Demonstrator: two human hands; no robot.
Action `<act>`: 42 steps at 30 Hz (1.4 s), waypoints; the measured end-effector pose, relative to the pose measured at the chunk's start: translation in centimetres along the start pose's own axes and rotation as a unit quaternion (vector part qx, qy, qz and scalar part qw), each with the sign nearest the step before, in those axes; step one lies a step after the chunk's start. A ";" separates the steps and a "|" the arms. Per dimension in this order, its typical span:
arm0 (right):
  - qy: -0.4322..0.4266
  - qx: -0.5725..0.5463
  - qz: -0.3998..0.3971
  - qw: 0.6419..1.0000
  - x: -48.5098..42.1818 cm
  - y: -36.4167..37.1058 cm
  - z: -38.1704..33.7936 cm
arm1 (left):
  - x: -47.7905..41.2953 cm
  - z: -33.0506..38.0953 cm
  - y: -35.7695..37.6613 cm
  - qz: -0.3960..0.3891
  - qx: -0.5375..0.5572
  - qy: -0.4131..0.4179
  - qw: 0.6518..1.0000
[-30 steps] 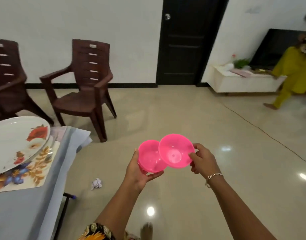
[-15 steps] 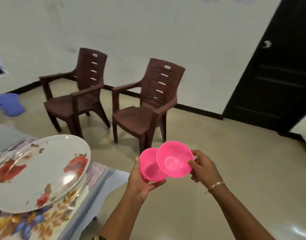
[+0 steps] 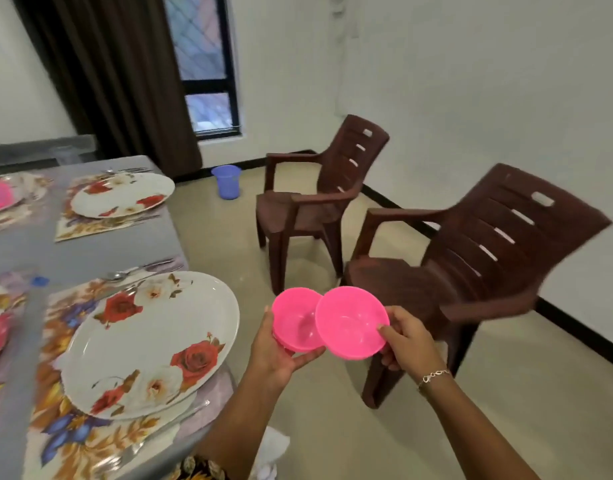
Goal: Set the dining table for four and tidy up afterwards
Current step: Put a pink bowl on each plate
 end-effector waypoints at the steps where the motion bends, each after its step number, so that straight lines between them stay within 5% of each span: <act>1: -0.009 0.003 -0.017 1.000 -1.5 -0.5 -0.4 | -0.7 0.2 0.6 0.019 0.016 0.011 1.000; 8: -0.052 -0.011 -0.136 0.989 -11.5 -0.5 -2.5 | -3.8 4.1 1.3 0.107 0.081 0.121 0.984; 16: -0.087 -0.014 -0.302 0.949 -17.9 9.7 -6.8 | -2.9 9.8 -5.1 0.186 0.173 0.241 0.937; 31: -0.169 0.131 -0.539 0.815 -20.8 35.7 -16.1 | 4.8 17.9 -18.7 0.340 0.348 0.445 0.752; 42: -0.161 0.164 -0.606 0.761 -18.4 47.3 -16.9 | 7.9 16.4 -19.2 0.407 0.377 0.483 0.678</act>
Point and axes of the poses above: each hand's wrist, its own x-axis away from the middle knuckle, its own y-axis out of the palm, z = x × y, the point moved 8 cm from there along -x, towards the middle knuckle, and after that the axes turned 6 degrees about -z, right-handed, at the moved point
